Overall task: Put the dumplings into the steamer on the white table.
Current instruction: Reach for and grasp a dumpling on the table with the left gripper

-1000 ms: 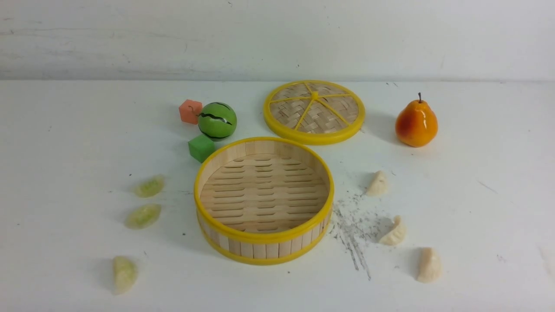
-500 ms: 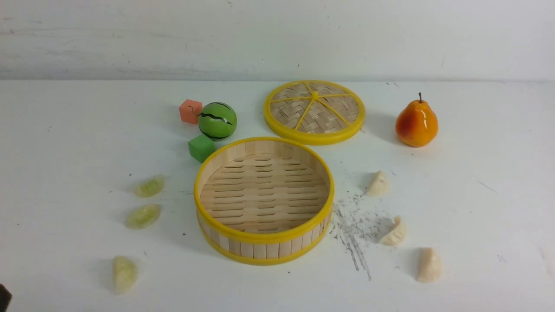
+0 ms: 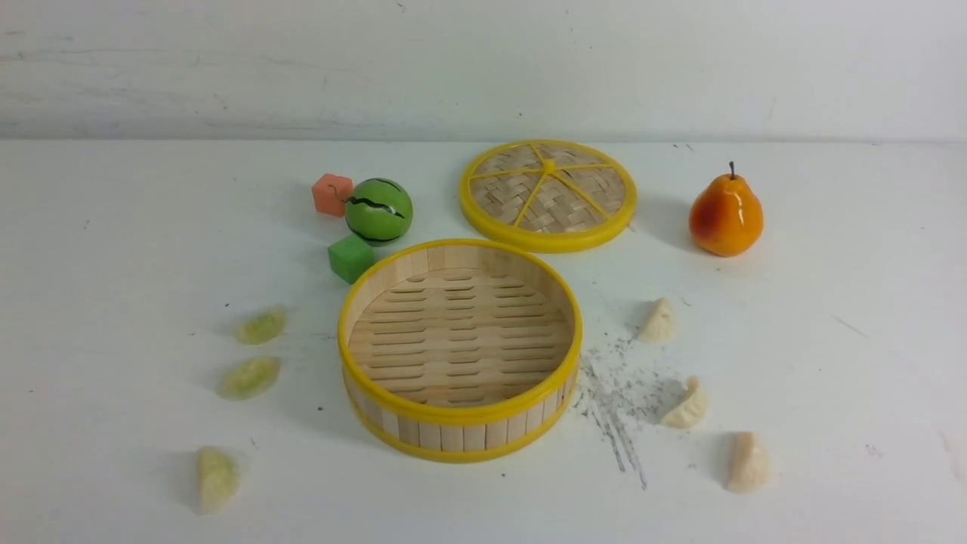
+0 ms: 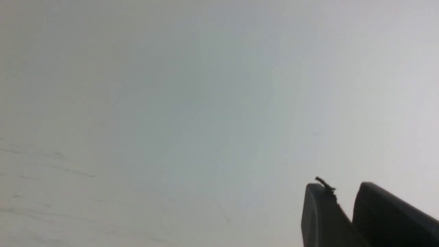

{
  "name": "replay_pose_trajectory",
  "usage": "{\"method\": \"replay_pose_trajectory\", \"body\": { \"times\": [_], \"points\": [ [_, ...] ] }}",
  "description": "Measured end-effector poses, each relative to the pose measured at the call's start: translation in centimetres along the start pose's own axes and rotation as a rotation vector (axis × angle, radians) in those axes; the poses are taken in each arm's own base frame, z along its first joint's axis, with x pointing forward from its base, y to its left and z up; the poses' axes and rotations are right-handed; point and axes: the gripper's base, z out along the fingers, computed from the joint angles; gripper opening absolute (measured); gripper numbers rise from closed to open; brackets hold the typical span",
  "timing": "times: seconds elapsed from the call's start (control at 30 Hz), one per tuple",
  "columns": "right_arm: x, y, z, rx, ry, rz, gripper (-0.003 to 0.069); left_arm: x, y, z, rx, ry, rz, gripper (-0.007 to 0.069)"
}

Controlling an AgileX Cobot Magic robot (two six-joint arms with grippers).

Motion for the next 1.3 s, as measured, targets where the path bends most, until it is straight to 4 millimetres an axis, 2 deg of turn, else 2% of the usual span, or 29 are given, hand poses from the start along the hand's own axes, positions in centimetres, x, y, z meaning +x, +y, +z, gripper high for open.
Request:
{"method": "replay_pose_trajectory", "body": {
  "times": [0.13, 0.2, 0.23, 0.27, 0.37, 0.4, 0.43, 0.5, 0.57, 0.6, 0.63, 0.67, 0.83, 0.87, 0.9, 0.93, 1.03, 1.17, 1.3],
  "points": [
    [-0.7, 0.0, 0.7, 0.012, 0.013, 0.062, 0.0098, -1.5, -0.4, 0.1, 0.05, -0.114, -0.249, 0.0143],
    [-1.9, -0.2, 1.9, 0.043, 0.047, 0.057, 0.0061, -3.2, -1.0, 0.8, 0.059, -0.122, -0.307, 0.0132],
    [-2.7, -0.2, 2.5, 0.054, 0.051, 0.052, 0.0045, -3.9, -1.3, 1.1, 0.061, -0.12, -0.315, 0.0119],
    [-3.8, -0.3, 3.3, 0.082, 0.079, 0.044, 0.0013, -5.4, -1.9, 1.6, 0.061, -0.11, -0.314, 0.0092],
    [-6.0, -0.6, 4.9, 0.164, 0.186, 0.02, -0.0013, -9.0, -3.1, 2.8, 0.04, -0.053, -0.267, 0.001],
    [-6.1, -0.6, 5.0, 0.169, 0.193, 0.016, -0.0013, -9.3, -3.2, 2.9, 0.037, -0.047, -0.264, 0.0004],
    [-6.3, -1.0, 5.9, 0.215, 0.287, -0.01, -0.0012, -10.4, -3.6, 3.8, 0.011, 0.007, -0.216, -0.0015],
    [-5.6, -1.7, 6.7, 0.276, 0.45, -0.048, -0.001, -10.9, -3.7, 5.4, -0.031, 0.095, -0.157, -0.0015],
    [-4.0, -2.6, 7.3, 0.33, 0.643, -0.088, -0.0008, -9.6, -3.2, 7.3, -0.091, 0.228, -0.115, -0.0015],
    [-2.8, -3.1, 7.5, 0.36, 0.752, -0.092, -0.0008, -8.2, -2.7, 8.3, -0.133, 0.323, -0.103, -0.0015],
    [-2.5, -3.2, 7.3, 0.371, 0.785, -0.091, -0.0008, -8.0, -2.6, 8.5, -0.141, 0.34, -0.103, -0.0015],
    [-1.0, -3.8, 7.1, 0.414, 0.926, -0.079, -0.0008, -5.9, -1.9, 9.5, -0.209, 0.487, -0.102, -0.0015],
    [3.4, -4.1, 5.8, 0.496, 1.349, 0.08, -0.0008, -1.3, -0.9, 10.6, -0.37, 0.925, -0.175, -0.0015],
    [4.4, -3.8, 5.4, 0.463, 1.472, 0.103, -0.0008, -0.3, -1.0, 10.7, -0.37, 1.047, -0.168, -0.0015],
    [5.0, -3.6, 5.2, 0.439, 1.53, 0.138, -0.0008, 0.1, -1.3, 10.8, -0.358, 1.098, -0.177, -0.0015],
    [6.0, -3.0, 4.9, 0.354, 1.644, 0.174, -0.0008, 1.0, -1.7, 10.9, -0.323, 1.211, -0.182, -0.0015],
    [7.5, -1.9, 5.1, 0.163, 1.745, 0.24, -0.0006, 3.0, -2.7, 10.9, -0.236, 1.398, -0.224, -0.0015],
    [9.1, -0.7, 5.8, -0.047, 1.755, 0.288, -0.0005, 6.2, -3.9, 11.2, -0.093, 1.606, -0.285, -0.0015],
    [10.8, -0.3, 6.3, -0.126, 1.755, 0.302, -0.0004, 8.4, -4.1, 12.4, -0.014, 1.72, -0.281, -0.0015]
  ]
}}
